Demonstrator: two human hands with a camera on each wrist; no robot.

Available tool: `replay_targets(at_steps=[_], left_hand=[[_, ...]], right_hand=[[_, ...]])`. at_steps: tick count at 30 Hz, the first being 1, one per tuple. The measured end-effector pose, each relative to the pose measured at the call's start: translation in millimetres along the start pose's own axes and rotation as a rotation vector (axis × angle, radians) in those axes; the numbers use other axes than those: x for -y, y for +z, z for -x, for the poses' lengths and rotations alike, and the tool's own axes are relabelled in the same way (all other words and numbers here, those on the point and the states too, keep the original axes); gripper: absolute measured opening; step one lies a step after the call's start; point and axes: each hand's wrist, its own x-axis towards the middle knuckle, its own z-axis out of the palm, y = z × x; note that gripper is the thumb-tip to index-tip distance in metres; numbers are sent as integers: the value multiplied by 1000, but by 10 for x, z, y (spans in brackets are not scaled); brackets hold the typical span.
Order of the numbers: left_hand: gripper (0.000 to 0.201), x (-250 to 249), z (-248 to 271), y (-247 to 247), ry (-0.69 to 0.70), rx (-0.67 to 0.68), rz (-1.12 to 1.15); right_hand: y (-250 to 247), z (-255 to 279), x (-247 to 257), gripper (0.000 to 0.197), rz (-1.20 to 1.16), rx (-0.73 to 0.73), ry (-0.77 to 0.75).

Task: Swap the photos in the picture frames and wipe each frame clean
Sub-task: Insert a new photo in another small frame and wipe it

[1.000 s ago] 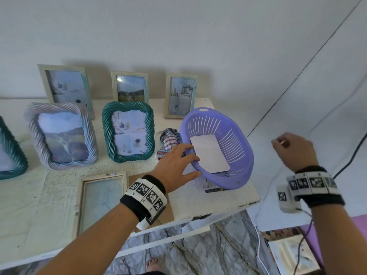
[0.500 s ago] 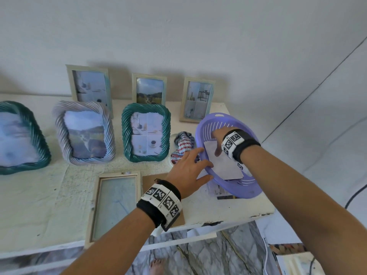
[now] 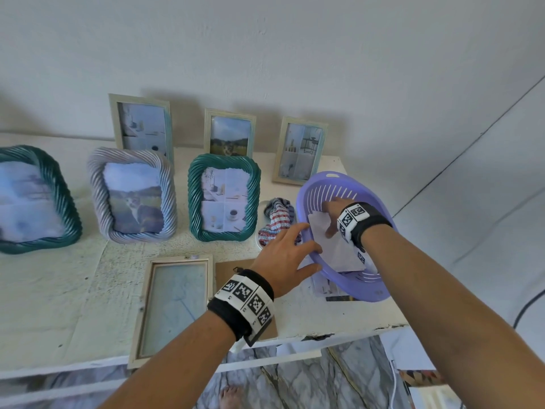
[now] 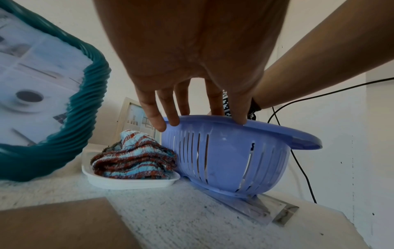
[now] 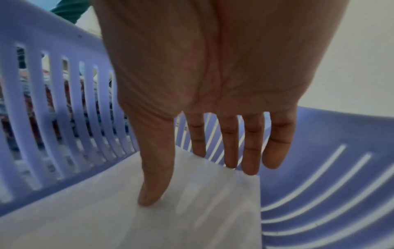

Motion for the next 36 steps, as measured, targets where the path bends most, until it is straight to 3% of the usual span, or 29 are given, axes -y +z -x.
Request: replay_targets(at_steps=[4,7,10,14,16,20,23,25,31,34,36], left_hand=[[34,-2,-5,-6,2,4,-13],[35,-4,-1,-7,-10,15,-19],[35,6,11,-15,-2,13,-23],[41,38,37,-58,-22,21,4],[41,39,66,-137,-41,-50,114],[35,10,121,-425,-120,-247,307],[34,-21,159,-662,-185,-362,410],[36,-44,216,-798,-192,-419,462],[29,97,633,-995,-250,-465,693],[13,262,946,-977,-364,-505,872],[12,370,1157,-940,-466,-542,899]], right_hand=[[-46,5,-9,99,21,15,68],[-46,31,-15,92,-3,-59,122],[-66,103,-4,71,-10,-89,148],[-257,348,-46,34,-97,-200,62],[-416,525,-99,23,-249,-276,40],[-821,1001,-141,24,-493,-559,4],[-1085,1439,-28,25,-526,-768,-102],[-1175,1704,134,24,-611,-833,-219],[-965,1890,727,20,-913,-758,-483],[-623,1806,986,34,-1091,-754,-371],[-339,1783,1212,33,-1342,-597,-252]])
